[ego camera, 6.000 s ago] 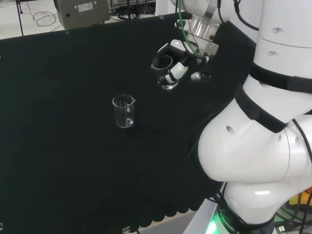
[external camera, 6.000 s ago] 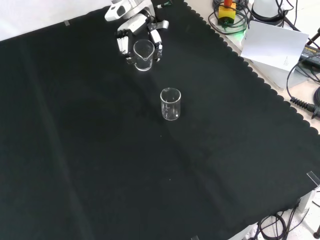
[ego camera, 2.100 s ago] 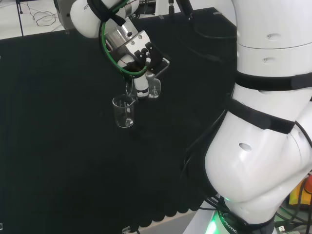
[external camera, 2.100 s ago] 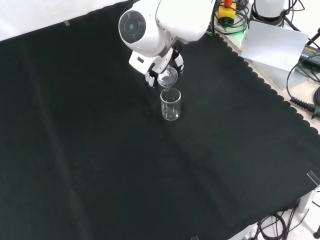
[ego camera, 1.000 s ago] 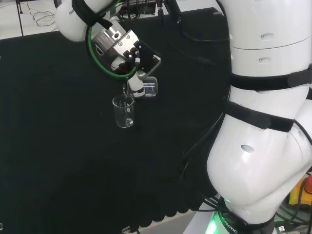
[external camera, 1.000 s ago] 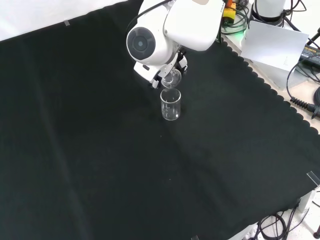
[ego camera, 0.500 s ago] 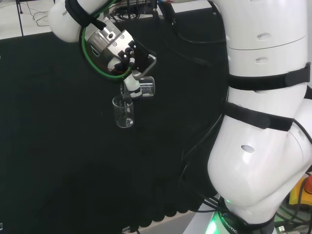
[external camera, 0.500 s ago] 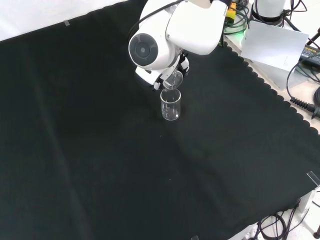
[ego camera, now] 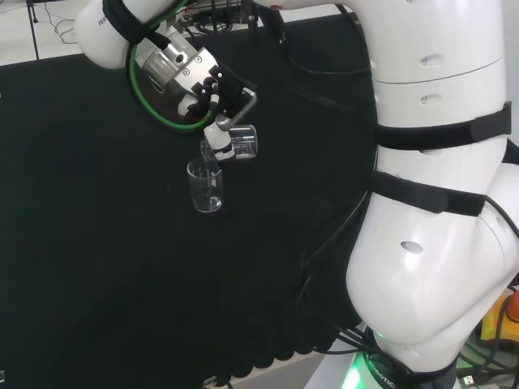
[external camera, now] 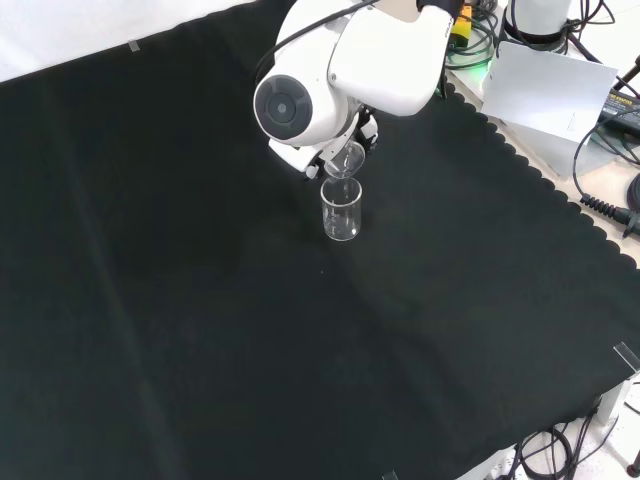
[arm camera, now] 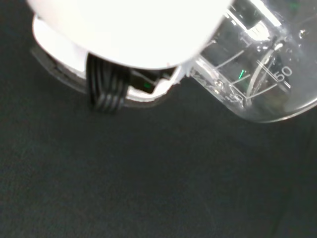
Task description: Pour the water from the handheld beaker into the one on the table.
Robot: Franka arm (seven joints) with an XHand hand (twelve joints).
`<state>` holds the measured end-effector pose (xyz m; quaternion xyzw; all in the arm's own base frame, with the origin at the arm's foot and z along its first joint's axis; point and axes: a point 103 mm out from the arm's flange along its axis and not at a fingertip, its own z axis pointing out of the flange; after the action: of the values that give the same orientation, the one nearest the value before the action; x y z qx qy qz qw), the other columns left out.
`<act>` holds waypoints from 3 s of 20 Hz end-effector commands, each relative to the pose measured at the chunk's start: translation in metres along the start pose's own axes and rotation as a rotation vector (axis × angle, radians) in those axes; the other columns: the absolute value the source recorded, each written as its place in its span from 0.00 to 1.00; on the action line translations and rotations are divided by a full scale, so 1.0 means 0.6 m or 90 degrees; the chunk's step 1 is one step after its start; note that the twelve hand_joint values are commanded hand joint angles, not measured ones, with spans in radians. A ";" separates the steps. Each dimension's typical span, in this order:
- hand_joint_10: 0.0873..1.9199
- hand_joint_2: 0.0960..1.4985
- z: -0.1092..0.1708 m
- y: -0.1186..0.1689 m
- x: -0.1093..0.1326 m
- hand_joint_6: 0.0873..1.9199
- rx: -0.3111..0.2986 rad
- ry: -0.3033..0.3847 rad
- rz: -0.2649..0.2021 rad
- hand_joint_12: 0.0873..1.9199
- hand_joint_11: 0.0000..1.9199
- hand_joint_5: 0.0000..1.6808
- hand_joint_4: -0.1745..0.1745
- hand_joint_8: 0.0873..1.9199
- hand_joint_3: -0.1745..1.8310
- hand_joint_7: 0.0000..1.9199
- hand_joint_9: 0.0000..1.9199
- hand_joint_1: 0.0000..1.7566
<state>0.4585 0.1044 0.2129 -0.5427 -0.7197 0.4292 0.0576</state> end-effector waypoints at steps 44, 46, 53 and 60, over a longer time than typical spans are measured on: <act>0.35 0.26 -0.017 -0.002 0.015 0.39 0.050 -0.082 0.041 0.34 0.64 0.72 0.00 0.36 0.58 0.74 0.81 0.76; 0.35 0.26 -0.017 -0.003 0.015 0.39 0.051 -0.086 0.043 0.34 0.64 0.72 0.00 0.36 0.58 0.74 0.81 0.76; 0.35 0.26 -0.018 -0.006 0.015 0.39 0.052 -0.086 0.044 0.35 0.64 0.72 0.00 0.36 0.58 0.74 0.81 0.76; 0.35 0.26 -0.021 -0.004 0.016 0.39 0.054 -0.089 0.045 0.35 0.64 0.72 0.00 0.36 0.58 0.74 0.81 0.76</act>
<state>0.4598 0.1187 0.2190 -0.5340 -0.6836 0.4973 0.0149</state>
